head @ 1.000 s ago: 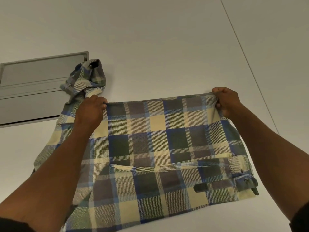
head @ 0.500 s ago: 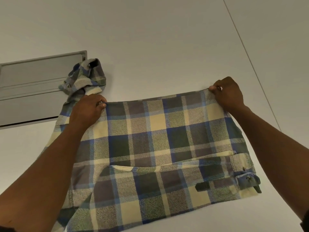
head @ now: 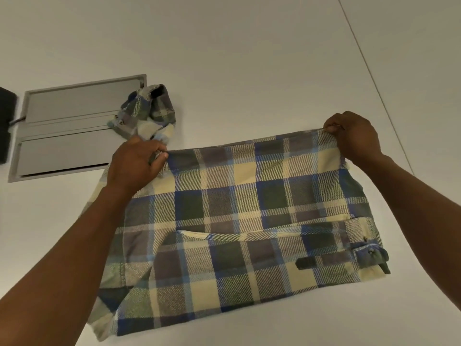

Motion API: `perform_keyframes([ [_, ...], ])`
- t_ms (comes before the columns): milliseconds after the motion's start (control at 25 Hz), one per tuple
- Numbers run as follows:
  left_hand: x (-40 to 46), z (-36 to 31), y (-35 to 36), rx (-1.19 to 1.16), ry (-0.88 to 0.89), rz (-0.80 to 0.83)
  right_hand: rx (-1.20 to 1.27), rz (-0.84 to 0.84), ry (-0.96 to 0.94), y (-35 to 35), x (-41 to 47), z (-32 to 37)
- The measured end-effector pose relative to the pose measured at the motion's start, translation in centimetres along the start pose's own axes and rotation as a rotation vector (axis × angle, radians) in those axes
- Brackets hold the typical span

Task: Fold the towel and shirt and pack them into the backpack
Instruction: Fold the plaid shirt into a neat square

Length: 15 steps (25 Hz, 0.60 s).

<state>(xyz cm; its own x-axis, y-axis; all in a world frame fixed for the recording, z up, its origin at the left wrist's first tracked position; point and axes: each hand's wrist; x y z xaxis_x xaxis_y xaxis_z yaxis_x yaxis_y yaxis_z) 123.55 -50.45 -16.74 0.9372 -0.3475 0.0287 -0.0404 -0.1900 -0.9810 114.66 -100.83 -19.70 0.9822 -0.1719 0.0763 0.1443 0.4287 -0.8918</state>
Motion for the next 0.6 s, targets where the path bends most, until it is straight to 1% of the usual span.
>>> perform_keyframes([
  [120, -2.1, -0.8, -1.6, 0.067, 0.075, 0.001, -0.085, 0.058, -0.082, -1.6, -1.3, 0.5],
  [200, -4.0, -1.0, -2.5, 0.082, 0.145, 0.029, -0.139, 0.095, -0.122, -3.0, -3.0, 1.0],
  [280, -6.0, -1.3, -2.9, 0.065, 0.224, 0.075, -0.219, 0.093, -0.194, -4.1, -5.2, 1.7],
  [360, -8.5, -1.8, -2.3, 0.113, 0.309, 0.134, -0.307, 0.076, -0.266, -4.8, -7.8, 2.1],
  [440, -11.0, -1.9, -1.1, 0.229, 0.382, 0.174, -0.373, 0.083, -0.307, -4.8, -10.5, 2.0],
  [520, -13.0, -1.7, -0.2, 0.296, 0.438, 0.179, -0.416, 0.105, -0.331, -4.4, -13.0, 1.8],
  [600, -14.7, -1.4, 0.1, 0.307, 0.448, 0.166, -0.432, 0.126, -0.334, -4.0, -15.0, 1.7],
])
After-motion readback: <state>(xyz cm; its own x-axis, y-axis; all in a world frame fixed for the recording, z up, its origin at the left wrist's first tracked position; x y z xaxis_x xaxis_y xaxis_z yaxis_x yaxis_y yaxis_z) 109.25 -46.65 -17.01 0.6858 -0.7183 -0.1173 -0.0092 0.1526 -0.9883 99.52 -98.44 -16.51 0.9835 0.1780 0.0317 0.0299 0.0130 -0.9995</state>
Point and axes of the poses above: each hand's wrist, its own x-axis towards the middle knuckle, its own y-axis out of the palm, z = x × y, and after that the axes turned 5 degrees about -y, right-handed
